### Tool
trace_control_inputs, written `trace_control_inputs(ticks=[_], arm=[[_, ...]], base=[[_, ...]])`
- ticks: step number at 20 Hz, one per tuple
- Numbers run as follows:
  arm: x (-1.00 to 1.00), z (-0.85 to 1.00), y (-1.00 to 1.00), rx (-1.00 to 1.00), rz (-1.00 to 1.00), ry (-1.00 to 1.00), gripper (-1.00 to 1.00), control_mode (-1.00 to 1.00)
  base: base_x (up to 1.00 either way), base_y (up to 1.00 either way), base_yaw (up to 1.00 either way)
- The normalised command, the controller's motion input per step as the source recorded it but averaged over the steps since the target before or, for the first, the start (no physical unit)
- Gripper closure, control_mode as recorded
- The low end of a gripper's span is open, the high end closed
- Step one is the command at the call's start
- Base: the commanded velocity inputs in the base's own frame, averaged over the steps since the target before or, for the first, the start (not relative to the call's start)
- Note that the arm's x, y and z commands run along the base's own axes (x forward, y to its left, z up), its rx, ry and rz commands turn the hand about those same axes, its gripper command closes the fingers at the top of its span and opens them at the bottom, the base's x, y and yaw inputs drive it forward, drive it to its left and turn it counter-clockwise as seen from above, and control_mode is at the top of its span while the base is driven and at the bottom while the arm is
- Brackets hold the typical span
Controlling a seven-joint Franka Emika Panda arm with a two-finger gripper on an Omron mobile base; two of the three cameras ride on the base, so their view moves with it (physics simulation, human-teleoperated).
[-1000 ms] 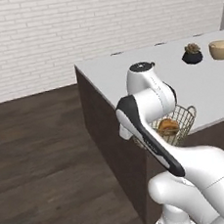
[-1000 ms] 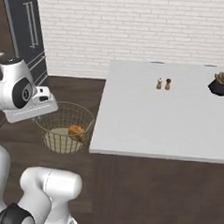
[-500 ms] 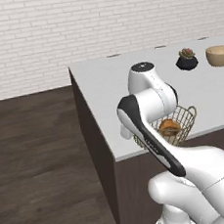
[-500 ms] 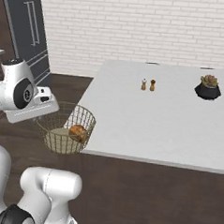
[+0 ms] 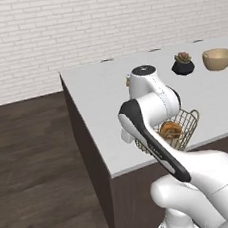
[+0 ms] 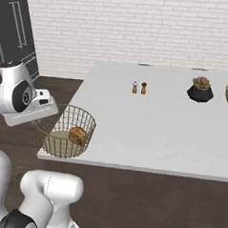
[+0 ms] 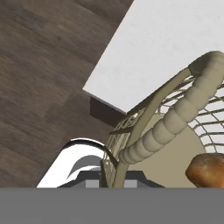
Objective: Open the cabinet, pick up the bread from the cabinet and place it in the basket. Then move the basket to the dining counter.
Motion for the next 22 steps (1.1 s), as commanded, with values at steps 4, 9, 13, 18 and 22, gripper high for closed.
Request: trace_control_inputs(ticks=[4,9,13,18,22], arm=[[0.0,0.0,0.0,0.0,0.0,0.0,1.0,1.0],[0.0,0.0,0.0,0.0,0.0,0.0,1.0,1.0],[0.0,0.0,0.0,0.0,0.0,0.0,1.0,1.0],[0.05,0.0,0.0,0.0,0.0,0.0,1.0,-1.0],[0.37,-0.03,0.0,0.0,0.0,0.0,1.0,-1.0]], base=[[0.24,0.26,0.0],[0.52,0.3,0.0],[0.64,0.26,0.0],[0.33,0.11,0.0],[0.0,0.0,0.0]])
